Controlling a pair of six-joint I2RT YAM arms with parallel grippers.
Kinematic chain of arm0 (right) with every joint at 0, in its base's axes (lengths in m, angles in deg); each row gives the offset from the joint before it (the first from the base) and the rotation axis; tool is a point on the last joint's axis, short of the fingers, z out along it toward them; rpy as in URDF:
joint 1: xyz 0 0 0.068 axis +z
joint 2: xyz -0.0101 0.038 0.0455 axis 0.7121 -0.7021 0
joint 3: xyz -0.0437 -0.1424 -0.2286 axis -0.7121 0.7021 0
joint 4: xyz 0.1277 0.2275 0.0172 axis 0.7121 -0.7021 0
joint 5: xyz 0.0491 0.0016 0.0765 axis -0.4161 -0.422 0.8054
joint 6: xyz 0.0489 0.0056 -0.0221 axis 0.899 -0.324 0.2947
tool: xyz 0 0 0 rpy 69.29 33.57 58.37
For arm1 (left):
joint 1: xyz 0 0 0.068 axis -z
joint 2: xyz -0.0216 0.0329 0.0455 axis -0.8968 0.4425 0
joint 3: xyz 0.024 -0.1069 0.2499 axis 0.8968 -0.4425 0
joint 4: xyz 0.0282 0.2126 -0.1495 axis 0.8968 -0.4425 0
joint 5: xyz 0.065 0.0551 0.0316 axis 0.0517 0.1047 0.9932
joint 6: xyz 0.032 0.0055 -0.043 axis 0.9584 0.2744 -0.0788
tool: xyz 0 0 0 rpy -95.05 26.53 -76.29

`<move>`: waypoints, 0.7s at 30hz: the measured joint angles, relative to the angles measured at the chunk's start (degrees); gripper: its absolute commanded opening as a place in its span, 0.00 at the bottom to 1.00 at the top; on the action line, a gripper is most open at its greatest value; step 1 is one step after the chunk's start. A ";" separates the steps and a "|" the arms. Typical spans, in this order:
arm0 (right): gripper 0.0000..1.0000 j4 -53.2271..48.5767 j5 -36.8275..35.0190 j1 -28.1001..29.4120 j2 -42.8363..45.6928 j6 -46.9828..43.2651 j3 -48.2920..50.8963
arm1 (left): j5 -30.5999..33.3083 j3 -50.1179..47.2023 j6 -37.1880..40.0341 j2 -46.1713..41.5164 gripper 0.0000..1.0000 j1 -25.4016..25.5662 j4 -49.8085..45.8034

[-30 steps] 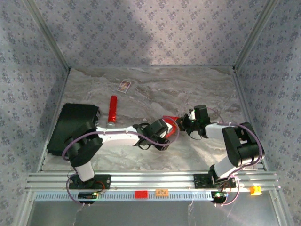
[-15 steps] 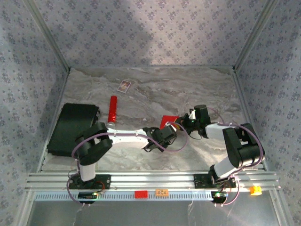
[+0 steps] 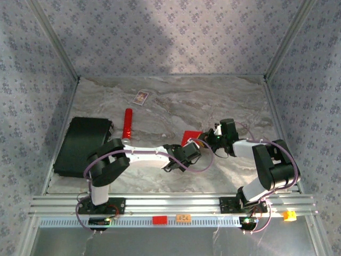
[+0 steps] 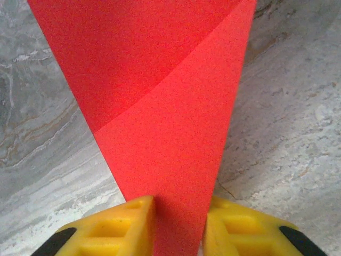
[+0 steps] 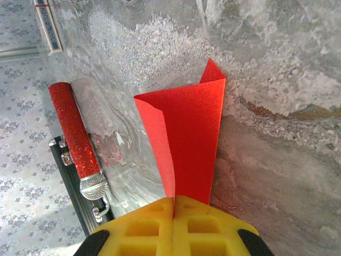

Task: Fold a paper plane with a square sheet of paper (pick it up from the middle)
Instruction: Fifth fold the wing at the center of the table.

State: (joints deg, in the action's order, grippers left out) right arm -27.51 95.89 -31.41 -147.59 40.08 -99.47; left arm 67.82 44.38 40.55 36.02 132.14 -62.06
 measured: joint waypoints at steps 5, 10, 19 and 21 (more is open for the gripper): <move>0.04 0.00 0.00 0.00 0.00 0.00 0.00 | 0.15 0.00 0.07 0.00 0.19 0.00 -0.02; 0.07 -0.02 0.00 0.00 0.00 0.00 0.00 | 0.13 0.00 -0.07 0.00 0.13 0.00 0.04; 0.23 -2.29 -0.68 -0.70 1.46 -0.85 0.00 | -0.39 0.00 -0.85 0.00 0.02 -0.02 0.90; 0.27 -4.39 -1.09 -1.40 2.93 -2.01 -0.02 | -0.94 -0.04 -0.90 0.00 0.02 -0.04 1.01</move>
State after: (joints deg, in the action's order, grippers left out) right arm -31.90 94.80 -32.81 -144.67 38.07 -99.49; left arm 66.88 44.34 39.66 36.02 132.09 -61.06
